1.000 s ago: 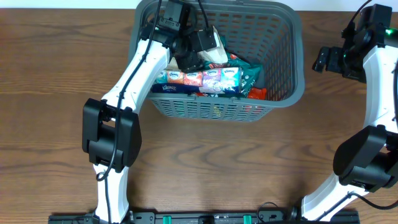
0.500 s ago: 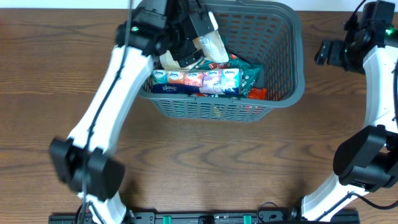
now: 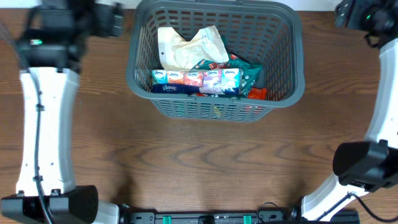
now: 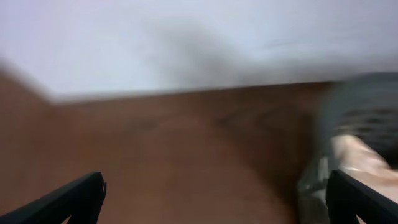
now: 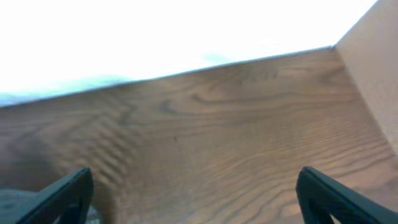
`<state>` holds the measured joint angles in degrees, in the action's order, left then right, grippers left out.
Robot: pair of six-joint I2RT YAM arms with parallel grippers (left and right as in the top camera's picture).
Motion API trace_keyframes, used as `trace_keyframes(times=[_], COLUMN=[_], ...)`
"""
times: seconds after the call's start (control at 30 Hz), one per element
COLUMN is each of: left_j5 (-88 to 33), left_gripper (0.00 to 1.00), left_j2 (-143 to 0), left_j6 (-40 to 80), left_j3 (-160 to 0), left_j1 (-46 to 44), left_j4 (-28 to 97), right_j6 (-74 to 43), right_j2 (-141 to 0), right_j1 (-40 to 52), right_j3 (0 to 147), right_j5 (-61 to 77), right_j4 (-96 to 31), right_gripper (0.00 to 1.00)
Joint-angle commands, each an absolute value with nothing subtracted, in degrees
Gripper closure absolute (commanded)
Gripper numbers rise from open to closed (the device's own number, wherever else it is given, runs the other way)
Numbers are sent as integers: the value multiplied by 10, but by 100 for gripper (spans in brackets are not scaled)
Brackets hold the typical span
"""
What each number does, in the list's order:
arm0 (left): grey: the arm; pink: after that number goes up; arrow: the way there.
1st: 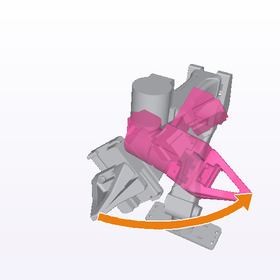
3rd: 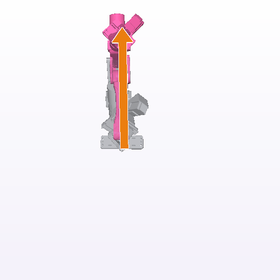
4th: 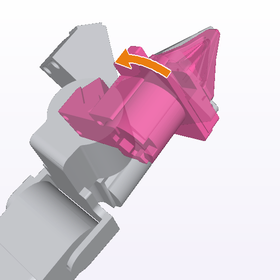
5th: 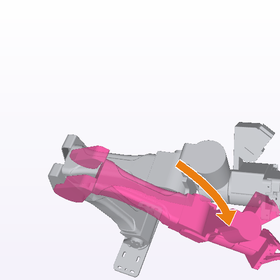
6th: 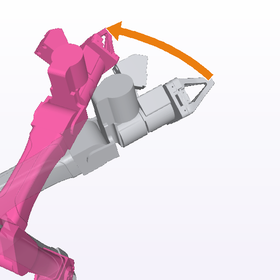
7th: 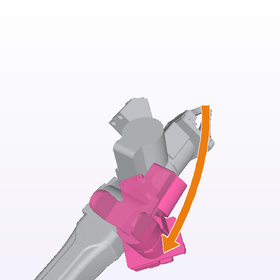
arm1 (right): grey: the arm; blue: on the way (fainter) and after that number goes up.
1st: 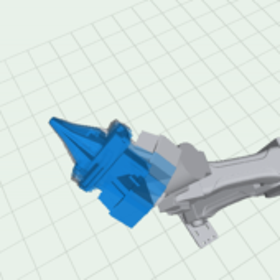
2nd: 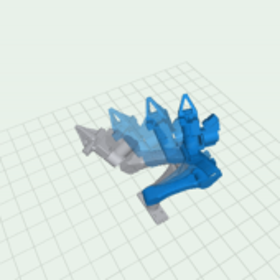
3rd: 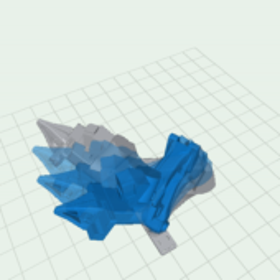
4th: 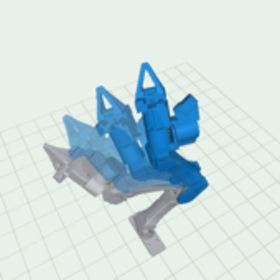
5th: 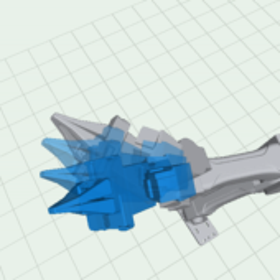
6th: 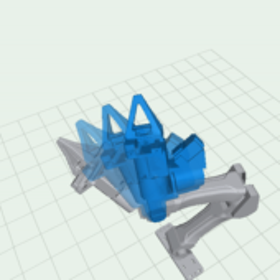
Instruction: Pack container
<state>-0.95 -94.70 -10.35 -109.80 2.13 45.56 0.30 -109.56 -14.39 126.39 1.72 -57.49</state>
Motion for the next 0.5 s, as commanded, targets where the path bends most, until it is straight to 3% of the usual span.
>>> trace_keyframes(times=[0.0, 0.03, 0.27, 0.47], left_j5=[-65, -69, -70, -75], left_gripper=[1, 1, 2, 2], left_j2=[-926, -921, -847, -714], left_j6=[8, 8, 5, 4], left_j3=[-1102, -1101, -1056, -926], left_j1=[64, 68, 67, 67], left_j4=[484, 494, 514, 495], right_j6=[9, 4, -21, -21], right_j2=[-1069, -1059, -970, -864], right_j1=[-130, -130, -128, -120], right_j3=[1292, 1292, 1282, 1201], right_j5=[24, 22, -15, -23], right_j4=[-600, -607, -686, -709], right_gripper=[5, 1, 1, 1])
